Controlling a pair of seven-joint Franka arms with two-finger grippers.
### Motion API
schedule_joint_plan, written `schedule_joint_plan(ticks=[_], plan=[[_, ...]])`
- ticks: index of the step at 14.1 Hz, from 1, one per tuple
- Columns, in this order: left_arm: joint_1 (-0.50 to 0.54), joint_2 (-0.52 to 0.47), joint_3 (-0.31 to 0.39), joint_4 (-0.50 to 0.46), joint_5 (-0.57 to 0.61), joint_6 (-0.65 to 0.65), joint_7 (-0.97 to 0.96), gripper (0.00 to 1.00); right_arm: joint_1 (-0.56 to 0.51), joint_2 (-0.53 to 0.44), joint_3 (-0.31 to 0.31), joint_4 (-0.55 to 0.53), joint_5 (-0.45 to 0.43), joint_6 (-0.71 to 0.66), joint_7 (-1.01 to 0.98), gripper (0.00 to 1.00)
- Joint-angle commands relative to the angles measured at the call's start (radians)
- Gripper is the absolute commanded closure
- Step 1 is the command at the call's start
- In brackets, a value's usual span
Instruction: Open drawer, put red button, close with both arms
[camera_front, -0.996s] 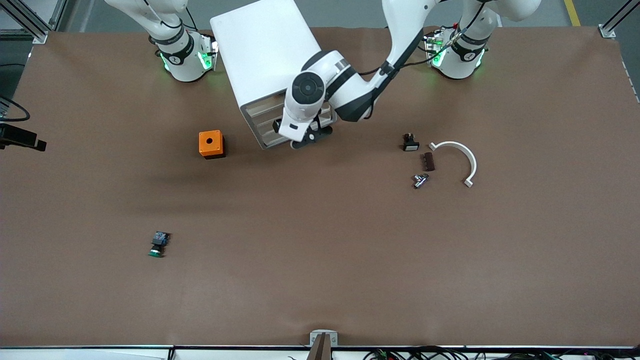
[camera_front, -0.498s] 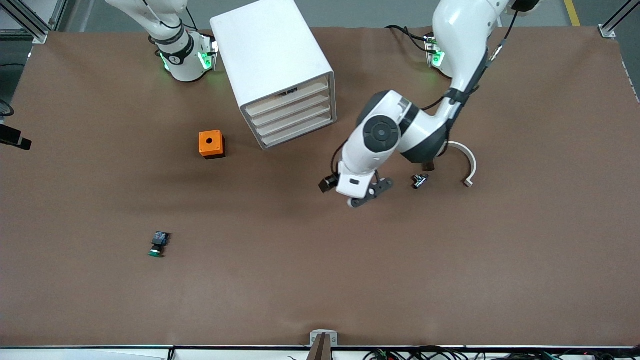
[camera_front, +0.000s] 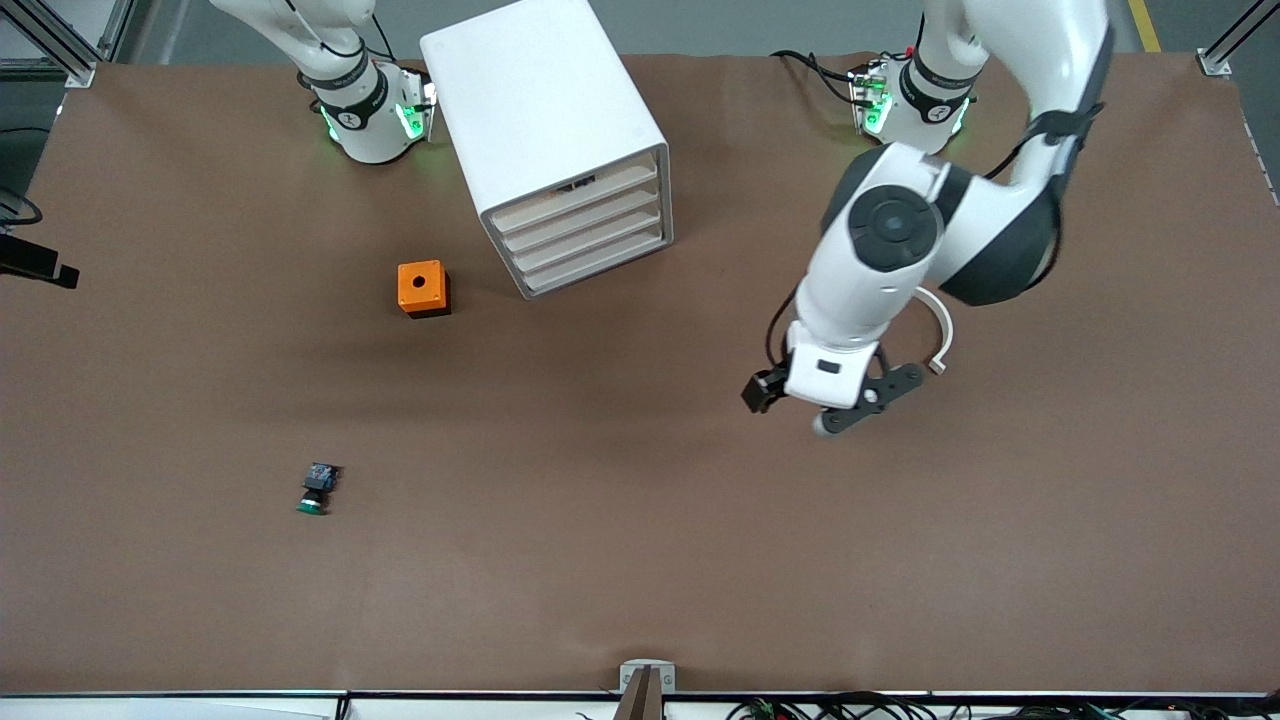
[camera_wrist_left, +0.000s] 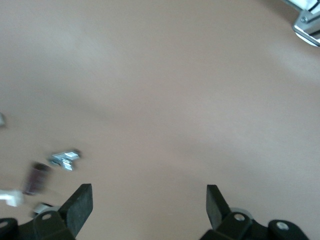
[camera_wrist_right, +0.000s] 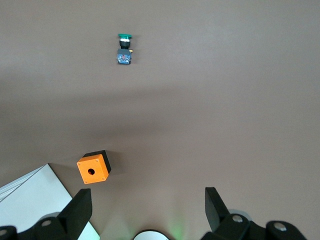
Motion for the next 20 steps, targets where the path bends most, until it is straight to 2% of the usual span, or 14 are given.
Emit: schedule_joint_plan(ticks=[1, 5, 11, 15, 20], plan=[[0.068, -0.098, -0.008, -0.018, 0.017, -0.096, 0.134, 0.00, 0.005, -0.064, 0.006, -0.001, -0.008, -0.025, -0.008, 0.00], [0.158, -0.192, -0.017, 0.006, 0.012, -0.232, 0.328, 0.00, 0.005, -0.122, 0.004, -0.062, -0.009, -0.042, -0.012, 0.00], [0.295, -0.361, -0.008, -0.013, 0.002, -0.429, 0.653, 0.00, 0.025, -0.208, 0.003, -0.196, -0.044, 0.076, -0.051, 0.00], [0.339, -0.453, -0.002, -0.090, -0.008, -0.447, 0.779, 0.00, 0.089, -0.270, -0.022, -0.277, -0.077, 0.140, -0.058, 0.00], [0.341, -0.476, 0.015, -0.112, -0.024, -0.419, 0.788, 0.00, 0.088, -0.294, -0.026, -0.302, -0.063, 0.144, -0.052, 0.00]])
